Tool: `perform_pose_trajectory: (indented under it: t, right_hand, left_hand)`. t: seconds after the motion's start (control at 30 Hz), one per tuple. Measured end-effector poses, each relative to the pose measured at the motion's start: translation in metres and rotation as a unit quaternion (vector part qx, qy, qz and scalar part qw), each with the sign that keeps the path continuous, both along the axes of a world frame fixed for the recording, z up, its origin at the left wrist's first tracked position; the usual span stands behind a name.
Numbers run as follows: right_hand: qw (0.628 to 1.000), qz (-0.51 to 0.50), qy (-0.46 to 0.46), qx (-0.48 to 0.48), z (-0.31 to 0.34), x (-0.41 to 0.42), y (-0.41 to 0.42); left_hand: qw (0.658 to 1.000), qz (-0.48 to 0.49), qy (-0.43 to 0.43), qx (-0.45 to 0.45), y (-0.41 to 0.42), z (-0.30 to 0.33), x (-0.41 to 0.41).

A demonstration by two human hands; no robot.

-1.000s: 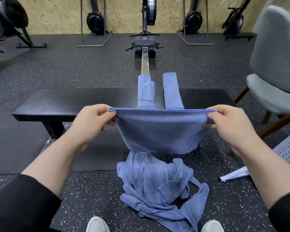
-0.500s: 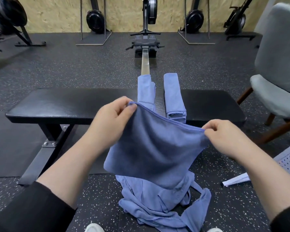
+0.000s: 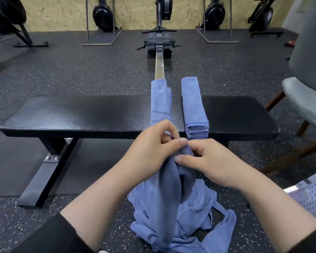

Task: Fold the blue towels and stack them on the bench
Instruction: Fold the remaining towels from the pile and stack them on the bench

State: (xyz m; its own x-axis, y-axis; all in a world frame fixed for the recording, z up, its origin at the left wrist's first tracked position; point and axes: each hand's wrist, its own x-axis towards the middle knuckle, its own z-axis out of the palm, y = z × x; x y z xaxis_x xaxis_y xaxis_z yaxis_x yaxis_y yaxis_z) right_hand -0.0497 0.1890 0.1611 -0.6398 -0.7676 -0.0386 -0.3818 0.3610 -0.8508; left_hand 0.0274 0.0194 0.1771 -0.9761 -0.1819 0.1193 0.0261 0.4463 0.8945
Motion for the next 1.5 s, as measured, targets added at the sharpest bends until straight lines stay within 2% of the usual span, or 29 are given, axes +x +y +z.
perform_pose_trajectory:
  t: [0.1,0.2,0.23,0.33,0.5,0.8,0.9,1.13,1.2,1.3,1.5]
  right_hand:
    - [1.0,0.007,-0.008,-0.018,0.001,-0.002,-0.003]
    - [0.997,-0.024,-0.026,-0.062,0.003,-0.006,-0.004]
    - [0.995,-0.041,-0.041,-0.078,0.003,-0.008,-0.003]
    - [0.992,-0.073,-0.033,-0.093,0.005,-0.015,0.004]
    - [0.986,-0.134,0.026,-0.096,0.004,-0.025,0.018]
    - [0.949,-0.284,0.107,-0.086,0.008,-0.034,0.045]
    - [0.951,-0.28,0.115,-0.07,0.011,-0.034,0.053]
    - [0.948,-0.301,0.094,-0.041,0.008,-0.027,0.065]
    - [0.945,-0.314,0.086,-0.034,0.009,-0.023,0.067]
    - [0.937,-0.337,0.078,-0.039,0.006,-0.021,0.071]
    - [0.933,-0.351,-0.003,-0.079,0.003,-0.025,0.072]
  left_hand:
    - [0.996,-0.031,-0.042,0.076,-0.007,-0.002,0.003]
    - [0.987,-0.072,-0.118,0.084,-0.017,-0.014,0.005]
    - [0.986,-0.071,-0.144,0.052,-0.02,-0.018,0.005]
    - [0.971,-0.056,-0.198,-0.12,-0.023,-0.029,0.006]
    - [0.929,0.0,-0.227,-0.292,-0.039,-0.033,0.01]
    - [0.92,0.111,-0.149,-0.346,-0.082,-0.027,0.027]
    - [0.925,0.151,-0.132,-0.323,-0.088,-0.018,0.034]
    - [0.958,0.202,-0.079,-0.19,-0.099,-0.01,0.048]
    - [0.967,0.21,-0.059,-0.131,-0.101,-0.011,0.051]
    - [0.978,0.208,-0.025,0.004,-0.102,-0.011,0.052]
    - [0.976,0.191,-0.006,0.107,-0.086,-0.017,0.044]
